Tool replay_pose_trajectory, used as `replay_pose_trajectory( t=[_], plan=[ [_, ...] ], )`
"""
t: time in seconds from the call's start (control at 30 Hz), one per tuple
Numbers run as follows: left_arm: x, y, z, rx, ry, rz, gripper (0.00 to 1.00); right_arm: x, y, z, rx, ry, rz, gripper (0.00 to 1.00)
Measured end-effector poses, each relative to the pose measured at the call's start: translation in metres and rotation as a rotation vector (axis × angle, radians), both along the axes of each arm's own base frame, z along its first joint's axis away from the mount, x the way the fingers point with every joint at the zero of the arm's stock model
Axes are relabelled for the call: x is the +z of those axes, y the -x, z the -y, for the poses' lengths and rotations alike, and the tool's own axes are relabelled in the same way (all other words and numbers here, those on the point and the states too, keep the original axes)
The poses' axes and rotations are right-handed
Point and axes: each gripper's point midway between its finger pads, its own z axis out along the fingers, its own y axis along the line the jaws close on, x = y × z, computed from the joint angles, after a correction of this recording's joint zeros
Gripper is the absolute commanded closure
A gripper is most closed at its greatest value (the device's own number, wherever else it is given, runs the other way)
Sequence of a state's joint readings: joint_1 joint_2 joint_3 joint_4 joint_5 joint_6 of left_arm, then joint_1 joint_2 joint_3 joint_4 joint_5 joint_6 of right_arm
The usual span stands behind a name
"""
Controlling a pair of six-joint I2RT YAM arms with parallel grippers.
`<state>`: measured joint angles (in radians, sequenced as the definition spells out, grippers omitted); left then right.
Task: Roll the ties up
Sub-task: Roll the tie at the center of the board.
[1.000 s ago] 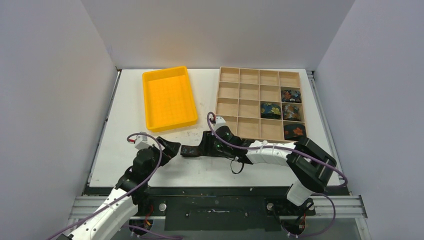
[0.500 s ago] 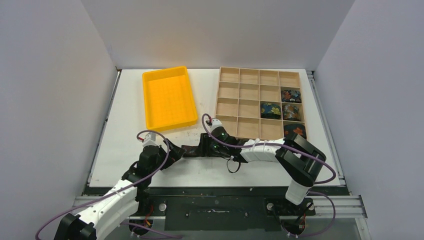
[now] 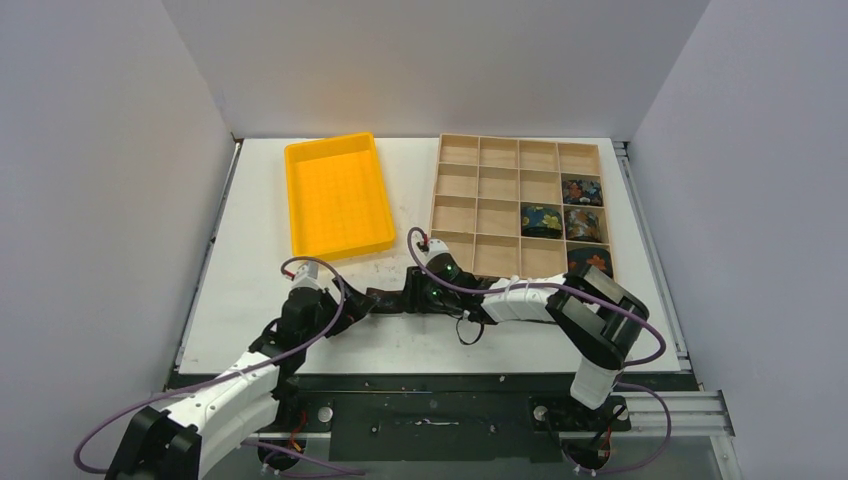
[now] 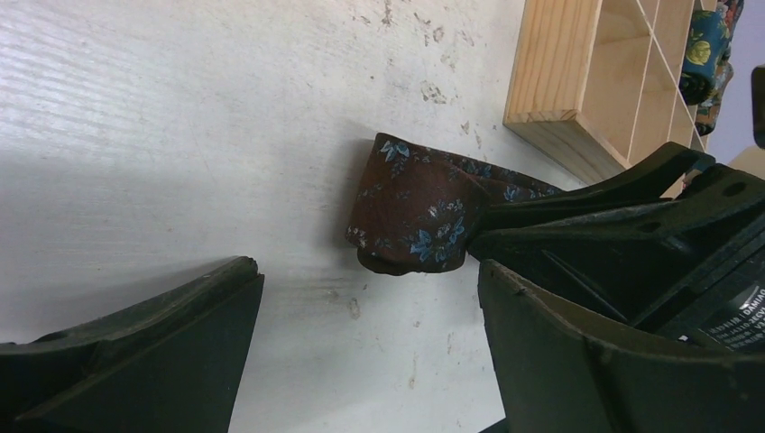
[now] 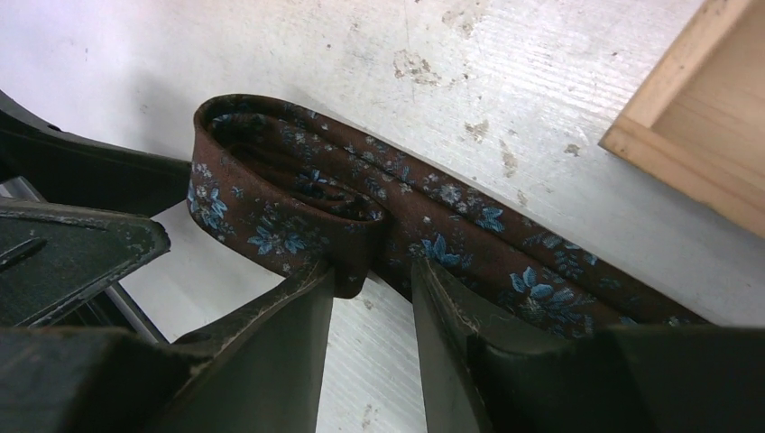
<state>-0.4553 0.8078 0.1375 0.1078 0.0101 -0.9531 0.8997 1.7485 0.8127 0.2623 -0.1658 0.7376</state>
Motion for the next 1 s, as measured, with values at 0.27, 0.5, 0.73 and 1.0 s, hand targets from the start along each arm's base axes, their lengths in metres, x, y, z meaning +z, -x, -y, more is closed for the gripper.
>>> replay_pose_trajectory(
  t=[0.27,0.5,0.73,1.0],
  plan=[
    [-0.001,-0.004,0.011,-0.038,0.029,0.002,0.17,-0.001,-0.001,0.002,-0.005,-0.008,-0.003,0.63],
    [-0.002,-0.012,0.02,-0.073,0.034,-0.003,0.23,-0.003,-0.003,0.005,-0.012,-0.013,-0.003,0.63],
    [-0.003,-0.018,0.023,-0.082,0.036,0.013,0.31,-0.004,-0.006,0.009,-0.018,-0.03,-0.008,0.64],
    [-0.002,-0.024,0.032,-0.11,0.062,0.036,0.35,-0.003,-0.006,0.009,-0.015,-0.035,-0.006,0.64]
  ],
)
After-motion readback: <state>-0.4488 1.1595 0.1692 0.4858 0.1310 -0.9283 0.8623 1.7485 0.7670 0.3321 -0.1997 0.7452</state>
